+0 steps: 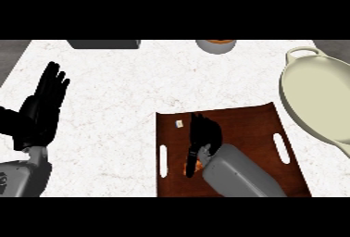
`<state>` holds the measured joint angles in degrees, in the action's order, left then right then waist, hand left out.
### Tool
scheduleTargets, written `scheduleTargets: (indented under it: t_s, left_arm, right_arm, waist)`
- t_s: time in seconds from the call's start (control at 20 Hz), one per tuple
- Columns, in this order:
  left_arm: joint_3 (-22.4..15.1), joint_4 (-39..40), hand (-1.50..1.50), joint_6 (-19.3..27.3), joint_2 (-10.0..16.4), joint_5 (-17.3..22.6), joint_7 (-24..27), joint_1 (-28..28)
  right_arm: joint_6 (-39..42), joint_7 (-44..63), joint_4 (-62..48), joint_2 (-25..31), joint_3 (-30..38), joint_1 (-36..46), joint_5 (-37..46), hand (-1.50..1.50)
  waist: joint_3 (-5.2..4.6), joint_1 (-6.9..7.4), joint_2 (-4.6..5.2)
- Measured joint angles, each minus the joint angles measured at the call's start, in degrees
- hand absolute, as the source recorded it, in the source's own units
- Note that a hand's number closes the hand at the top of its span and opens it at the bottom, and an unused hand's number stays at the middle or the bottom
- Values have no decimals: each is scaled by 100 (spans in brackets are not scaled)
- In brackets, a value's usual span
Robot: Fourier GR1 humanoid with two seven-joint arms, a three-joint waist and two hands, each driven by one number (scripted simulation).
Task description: Pick the croissant from the tray and place it in the pot
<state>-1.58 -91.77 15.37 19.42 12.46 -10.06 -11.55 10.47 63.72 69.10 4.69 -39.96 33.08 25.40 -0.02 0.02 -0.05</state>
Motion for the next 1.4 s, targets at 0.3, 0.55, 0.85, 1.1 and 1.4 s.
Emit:
scheduleTargets:
  t_s: [0.3,0.55,0.85,1.1,1.4]
  left_arm:
    - [96,-56,0,-54,3,-30,-186,-76]
    - [139,-159,0,-110,-46,-83,-242,-16]
    - [250,46,0,-231,-126,-143,-160,-124]
    - [235,-92,0,-228,-209,-262,-235,-88]
    - [348,-231,0,-339,-212,-261,-184,184]
  right_arm:
    - [5,-133,-278,-5,181,-170,270,-150]
    - [191,-460,-302,77,197,-266,461,150]
    - [427,-669,-224,58,234,-316,761,150]
    - [530,-784,-303,-55,313,-381,1019,150]
    - [492,-1354,596,147,32,-906,1305,150]
  waist:
    - [2,4,-1]
    - [-16,13,-38]
    - [-30,-8,-55]
    - [-38,-4,-73]
    - [-18,-35,-57]
